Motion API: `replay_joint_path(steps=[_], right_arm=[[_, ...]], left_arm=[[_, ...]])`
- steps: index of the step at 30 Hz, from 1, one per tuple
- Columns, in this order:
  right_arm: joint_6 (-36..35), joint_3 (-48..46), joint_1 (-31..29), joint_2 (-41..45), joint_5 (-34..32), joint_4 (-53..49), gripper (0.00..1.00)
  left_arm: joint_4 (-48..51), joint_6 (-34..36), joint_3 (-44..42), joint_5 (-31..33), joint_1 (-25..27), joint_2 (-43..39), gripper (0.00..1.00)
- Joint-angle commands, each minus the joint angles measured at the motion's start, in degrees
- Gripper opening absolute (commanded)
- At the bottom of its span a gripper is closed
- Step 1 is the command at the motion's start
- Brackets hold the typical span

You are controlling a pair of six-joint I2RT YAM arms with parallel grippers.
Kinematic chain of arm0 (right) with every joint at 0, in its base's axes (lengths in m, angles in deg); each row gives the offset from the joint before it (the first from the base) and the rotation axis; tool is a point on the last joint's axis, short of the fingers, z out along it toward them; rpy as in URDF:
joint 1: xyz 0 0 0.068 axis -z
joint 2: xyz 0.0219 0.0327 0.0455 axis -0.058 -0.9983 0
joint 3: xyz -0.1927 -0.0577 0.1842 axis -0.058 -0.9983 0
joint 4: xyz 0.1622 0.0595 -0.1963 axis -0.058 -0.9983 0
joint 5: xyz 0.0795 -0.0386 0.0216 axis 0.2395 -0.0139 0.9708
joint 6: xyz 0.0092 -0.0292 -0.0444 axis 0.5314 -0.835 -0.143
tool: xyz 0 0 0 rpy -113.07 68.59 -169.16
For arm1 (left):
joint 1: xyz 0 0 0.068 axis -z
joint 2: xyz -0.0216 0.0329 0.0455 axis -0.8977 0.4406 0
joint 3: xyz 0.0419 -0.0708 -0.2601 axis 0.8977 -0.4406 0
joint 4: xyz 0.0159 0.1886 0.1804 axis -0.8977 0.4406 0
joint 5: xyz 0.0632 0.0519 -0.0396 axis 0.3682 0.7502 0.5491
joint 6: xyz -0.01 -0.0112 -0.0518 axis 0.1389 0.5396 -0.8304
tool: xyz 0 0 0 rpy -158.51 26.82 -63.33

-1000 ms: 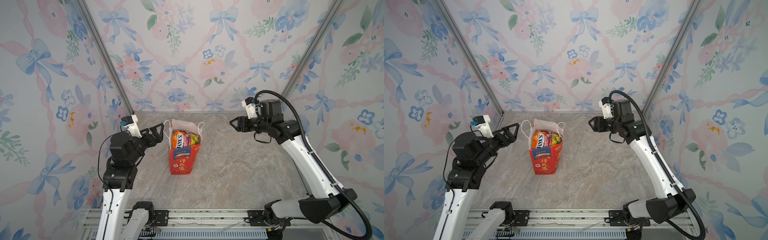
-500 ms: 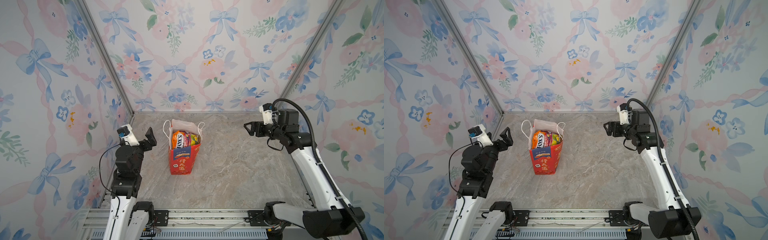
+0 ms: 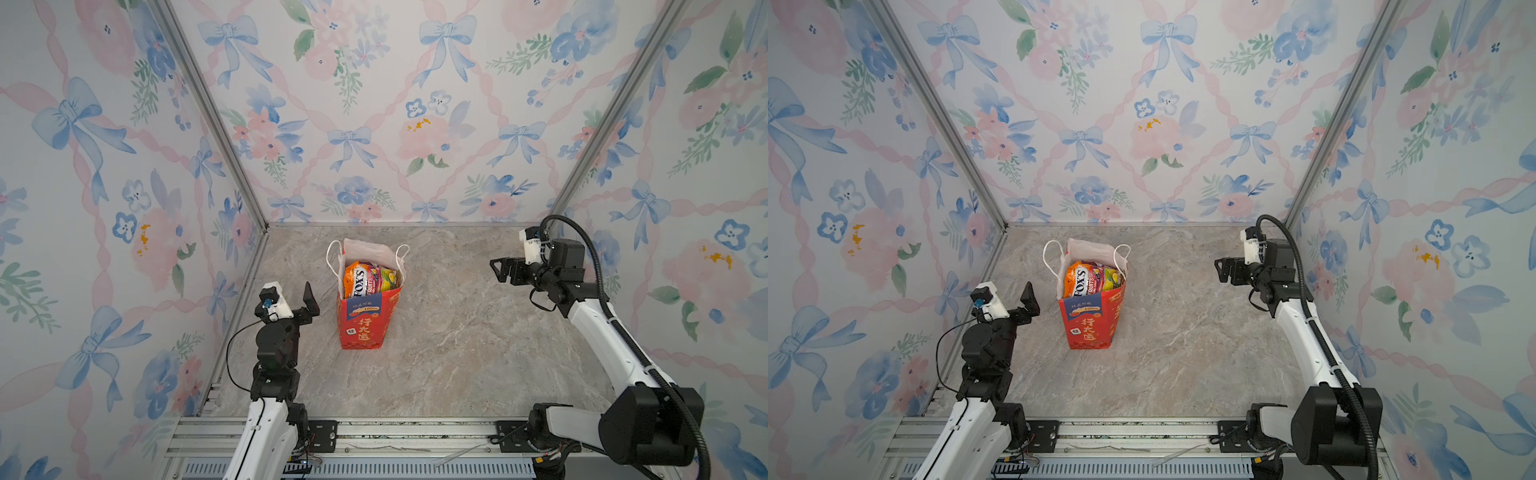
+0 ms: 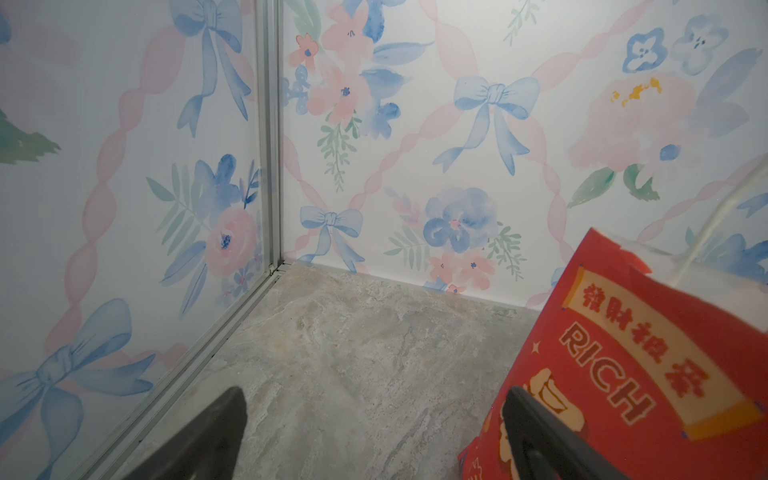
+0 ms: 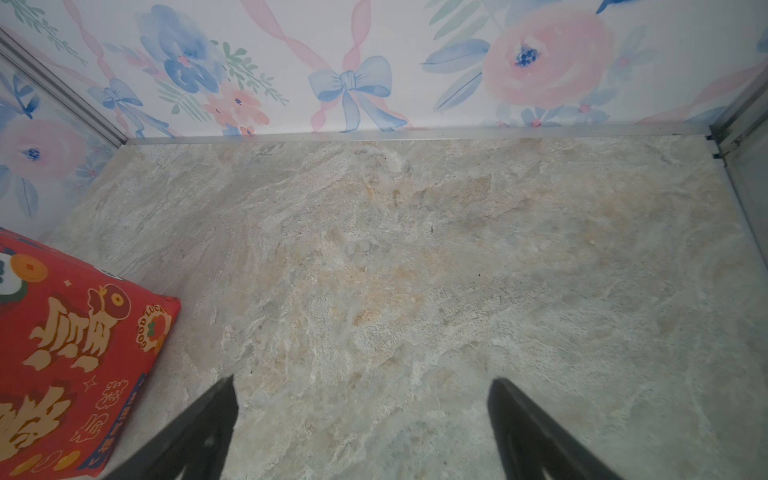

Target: Place the snacks into the paper bag

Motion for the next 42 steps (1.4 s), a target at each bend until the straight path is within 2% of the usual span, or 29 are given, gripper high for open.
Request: replay_joint_path(steps=[1, 4, 11, 15, 22, 25, 29, 32, 39, 42], right_arm=[[-1.96, -4.26, 0.99, -1.42, -2.08, 9.37, 0.96], [-2.39, -8.19, 1.80, -2.07, -5.21, 15.37, 0.97], [-2.60, -16.09, 5.04, -3.58, -6.17, 27.81, 0.96], [0.25, -21.47, 5.75, -5.43, -6.52, 37.87, 0.97], [1.91, -24.11, 4.37, -6.11, -6.80, 42.02, 0.96], [-0.76, -27.63, 0.89, -7.98, -11.02, 47.33, 0.96], [-3.61, -33.03, -4.14, -13.95, -19.05, 61.85, 0.97], [-2.24, -34.89, -3.76, -15.51, -21.44, 66.54, 0.96], [-2.60, -34.69, -4.15, -15.19, -22.26, 65.63, 0.96], [-3.06, -36.26, -5.28, -15.15, -25.13, 68.44, 0.97]], left_arm=[[-11.57, 2.81, -3.98, 2.20, -0.62, 2.27, 0.98], [-14.14, 3.92, -6.23, 3.79, -0.95, 4.65, 0.98], [-18.43, 5.38, -8.27, 4.23, -1.98, 8.71, 0.98], [-19.36, 6.30, -8.55, 4.19, -2.18, 11.01, 0.98], [-24.13, 5.96, -9.06, 1.85, -3.06, 16.56, 0.98], [-27.22, 6.03, -8.99, 1.28, -3.26, 20.16, 0.98], [-31.28, 6.74, -9.18, 0.32, -3.61, 24.67, 0.98], [-34.98, 6.61, -9.49, -1.12, -3.85, 28.25, 0.98], [-47.84, 5.12, -8.78, -6.92, -3.96, 40.92, 0.98], [-51.59, 4.54, -7.40, -8.12, -3.96, 46.76, 0.98]])
